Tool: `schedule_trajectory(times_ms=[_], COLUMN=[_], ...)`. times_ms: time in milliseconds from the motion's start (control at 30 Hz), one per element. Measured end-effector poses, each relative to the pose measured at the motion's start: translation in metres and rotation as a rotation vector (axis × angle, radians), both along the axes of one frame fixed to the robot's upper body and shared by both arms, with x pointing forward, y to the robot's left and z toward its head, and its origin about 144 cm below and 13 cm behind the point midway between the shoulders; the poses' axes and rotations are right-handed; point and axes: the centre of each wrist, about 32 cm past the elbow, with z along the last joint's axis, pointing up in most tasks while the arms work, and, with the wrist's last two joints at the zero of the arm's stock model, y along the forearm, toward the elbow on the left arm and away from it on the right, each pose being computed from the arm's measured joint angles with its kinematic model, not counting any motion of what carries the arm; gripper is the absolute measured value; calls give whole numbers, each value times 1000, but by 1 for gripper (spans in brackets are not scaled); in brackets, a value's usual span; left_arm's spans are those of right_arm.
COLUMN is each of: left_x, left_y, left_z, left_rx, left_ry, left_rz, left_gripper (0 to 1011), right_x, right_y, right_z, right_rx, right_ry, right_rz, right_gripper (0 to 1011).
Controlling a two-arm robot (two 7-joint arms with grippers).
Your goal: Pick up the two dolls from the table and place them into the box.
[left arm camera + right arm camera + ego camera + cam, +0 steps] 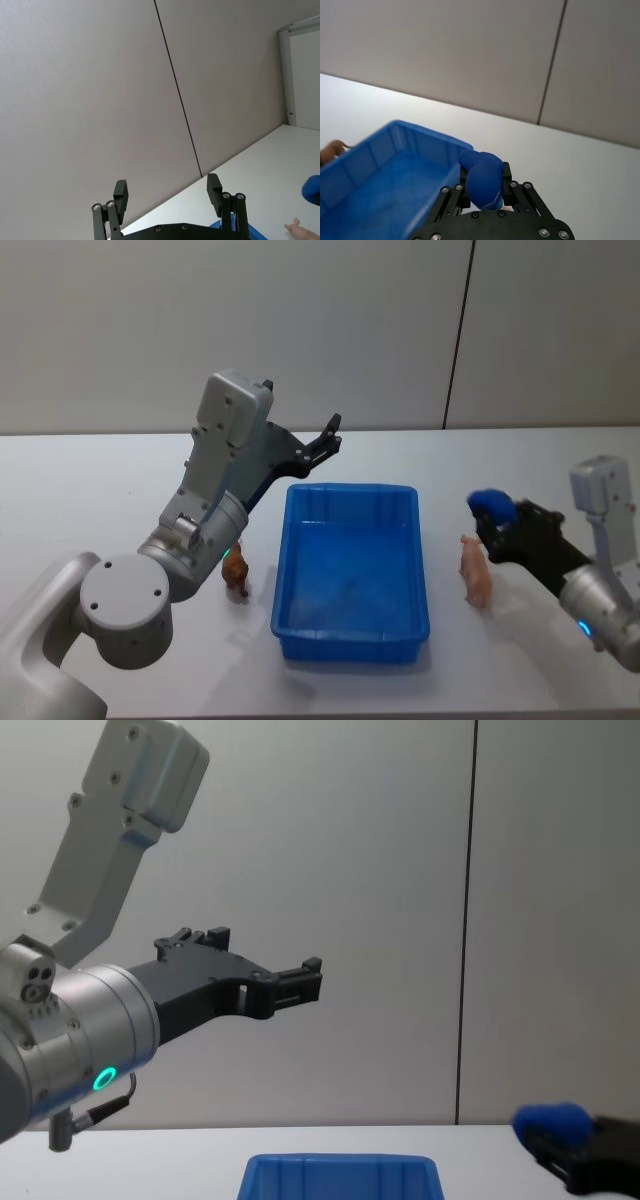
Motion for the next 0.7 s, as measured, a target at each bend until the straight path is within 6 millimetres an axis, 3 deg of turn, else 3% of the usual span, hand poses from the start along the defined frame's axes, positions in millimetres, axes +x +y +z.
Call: schedule_trajectory(times_ms=[533, 700], left_x=[0, 0], left_y=[0, 0], left_z=[0, 0], left_rx=[0, 0], left_ry=[0, 0], left_rz=[0, 0], left_gripper=[1001, 1001], right_x=[33, 49], right_y=[42, 61], right_z=[12, 8], right_rx=[60, 71], right_ry=[-75, -56], right_rz=[214, 288], right_gripper=[243, 372])
